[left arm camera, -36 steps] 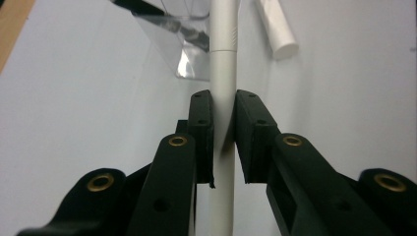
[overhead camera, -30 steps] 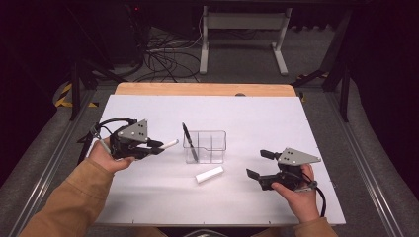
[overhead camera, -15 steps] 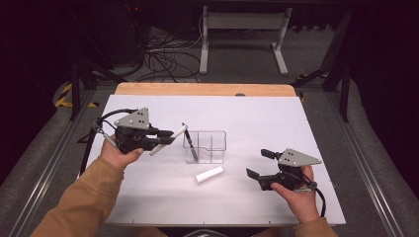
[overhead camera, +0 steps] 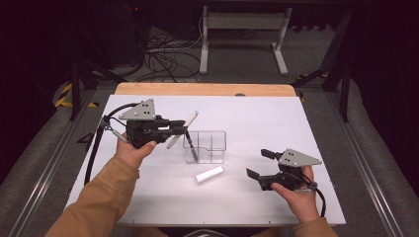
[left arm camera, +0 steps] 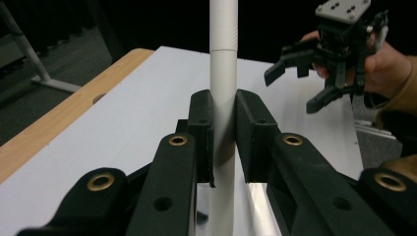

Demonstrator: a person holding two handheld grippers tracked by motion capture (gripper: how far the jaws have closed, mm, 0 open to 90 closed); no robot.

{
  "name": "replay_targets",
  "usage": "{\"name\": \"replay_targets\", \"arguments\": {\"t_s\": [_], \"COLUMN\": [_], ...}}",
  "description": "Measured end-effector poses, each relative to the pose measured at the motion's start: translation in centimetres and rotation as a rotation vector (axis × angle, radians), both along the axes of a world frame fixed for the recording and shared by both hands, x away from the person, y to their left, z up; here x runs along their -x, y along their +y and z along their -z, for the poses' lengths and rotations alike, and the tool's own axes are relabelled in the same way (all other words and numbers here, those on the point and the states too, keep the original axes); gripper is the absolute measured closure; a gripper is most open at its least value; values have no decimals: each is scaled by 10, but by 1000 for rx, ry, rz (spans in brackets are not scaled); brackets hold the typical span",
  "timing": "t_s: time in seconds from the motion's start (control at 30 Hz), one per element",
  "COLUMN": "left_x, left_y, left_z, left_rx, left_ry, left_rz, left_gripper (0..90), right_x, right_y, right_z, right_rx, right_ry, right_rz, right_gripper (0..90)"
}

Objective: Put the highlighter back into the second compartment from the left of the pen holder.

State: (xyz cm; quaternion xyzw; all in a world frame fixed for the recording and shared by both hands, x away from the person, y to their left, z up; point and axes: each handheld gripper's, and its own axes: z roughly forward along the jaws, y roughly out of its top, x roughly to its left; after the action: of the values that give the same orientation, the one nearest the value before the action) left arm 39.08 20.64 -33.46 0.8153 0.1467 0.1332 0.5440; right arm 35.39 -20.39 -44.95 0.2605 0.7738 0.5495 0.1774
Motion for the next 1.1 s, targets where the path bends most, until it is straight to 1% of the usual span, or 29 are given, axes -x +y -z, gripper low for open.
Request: {"name": "replay_targets", "arguments": {"t_s": [0.03, 0.13, 0.17, 0.2, 0.23, 0.3, 0.33, 0.37, 0.43, 0.63, 0.7, 0.77, 0.8, 0.93, 1.1], "left_x": [-1, -3, -4, -4, -5, -6, -8, -8, -11, -17, -18, -20, -22, -25, -29], "left_y": [-1, -5, -7, -8, -9, -12, -14, -15, -19, -29, -32, -36, -39, -45, -51], "left_z": [0, 1, 2, 3, 3, 4, 5, 6, 8, 13, 15, 17, 19, 24, 30], "left_rx": [19, 44, 59, 74, 82, 99, 102, 112, 120, 162, 166, 167, 181, 205, 207], "left_ry": [6, -6, -2, 12, 1, 2, -9, -4, 0, 8, 8, -4, -8, -24, -31], "left_rz": [-2, -16, -17, -15, -21, -26, -32, -35, -37, -52, -59, -69, -75, -88, -103], "left_gripper": [786, 785, 785, 785, 785, 785, 785, 786, 785, 785, 785, 784, 785, 784, 785], "right_x": [0, 0, 0, 0, 0, 0, 0, 0, 0, -1, -1, 0, 0, 0, 0], "right_y": [0, 0, 0, 0, 0, 0, 0, 0, 0, 0, 0, 0, 0, 1, 1], "right_z": [0, 0, 0, 1, 1, 1, 1, 1, 1, 1, 1, 2, 2, 2, 2], "right_rx": [-1, -2, -2, -2, -2, -3, -3, -4, -5, -6, -5, -5, -5, -4, -5], "right_ry": [4, 6, 6, 7, 7, 4, 7, 7, 9, 5, 5, 11, 13, 15, 13], "right_rz": [2, 3, 3, 3, 3, 1, 2, 3, 2, -1, -2, -3, -6, -7, -6], "right_gripper": [138, 138, 138, 138, 138, 138, 138, 138, 138, 138, 138, 138, 138, 138, 137]}}
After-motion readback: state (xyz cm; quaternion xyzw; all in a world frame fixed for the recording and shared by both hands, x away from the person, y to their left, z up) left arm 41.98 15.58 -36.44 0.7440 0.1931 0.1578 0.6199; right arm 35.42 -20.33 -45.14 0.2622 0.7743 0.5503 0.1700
